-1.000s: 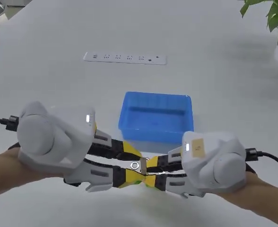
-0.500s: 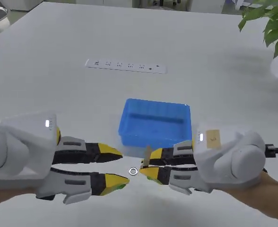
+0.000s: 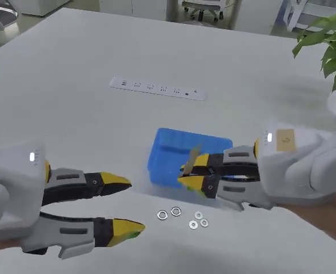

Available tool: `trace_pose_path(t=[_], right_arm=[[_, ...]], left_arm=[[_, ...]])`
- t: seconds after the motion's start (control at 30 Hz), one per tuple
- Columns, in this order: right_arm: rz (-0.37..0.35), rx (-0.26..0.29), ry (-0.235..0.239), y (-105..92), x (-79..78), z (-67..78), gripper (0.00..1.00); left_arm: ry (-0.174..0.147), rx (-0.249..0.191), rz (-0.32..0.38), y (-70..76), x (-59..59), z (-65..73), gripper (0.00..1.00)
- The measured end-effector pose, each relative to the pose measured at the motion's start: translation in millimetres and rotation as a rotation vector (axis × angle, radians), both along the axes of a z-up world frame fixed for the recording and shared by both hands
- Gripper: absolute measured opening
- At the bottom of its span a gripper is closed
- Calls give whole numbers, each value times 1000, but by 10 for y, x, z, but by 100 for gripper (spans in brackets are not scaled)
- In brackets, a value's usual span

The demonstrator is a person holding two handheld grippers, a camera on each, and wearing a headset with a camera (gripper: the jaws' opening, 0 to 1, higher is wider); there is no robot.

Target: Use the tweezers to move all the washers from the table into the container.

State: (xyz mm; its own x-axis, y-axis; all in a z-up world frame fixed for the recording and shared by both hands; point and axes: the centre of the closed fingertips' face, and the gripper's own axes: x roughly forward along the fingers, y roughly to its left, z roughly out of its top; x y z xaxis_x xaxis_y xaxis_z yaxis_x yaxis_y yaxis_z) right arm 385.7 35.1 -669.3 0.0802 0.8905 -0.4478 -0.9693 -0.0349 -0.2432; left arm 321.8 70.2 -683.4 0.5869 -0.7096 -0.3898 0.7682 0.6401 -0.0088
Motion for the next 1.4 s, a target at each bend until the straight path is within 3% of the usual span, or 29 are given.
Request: trace_pose_path(t=[0.27,0.4,0.5,0.73,0.9,1.1,1.2,1.4], right_arm=[[-23,2,-31,-7,212,63,9],[-30,-9,-46,-44,375,66,9],[-41,-16,-43,-66,504,32,9],[-75,-34,-20,-88,754,-175,9],[-85,-48,7,-77,831,-341,9],[-74,-54,38,-27,853,-492,9],[-58,-71,49,12,851,-612,9],[-38,-81,79,45,859,-801,9]], left_arm=[[-4,-31,17,21,-13,17,53],[-20,5,31,61,24,-16,64],[-34,1,51,89,59,1,72],[-45,26,116,230,105,-8,92],[-41,6,162,300,119,1,99],[-38,-31,192,295,126,17,100],[-31,-11,189,295,132,-22,100],[-21,-27,206,323,139,-9,100]])
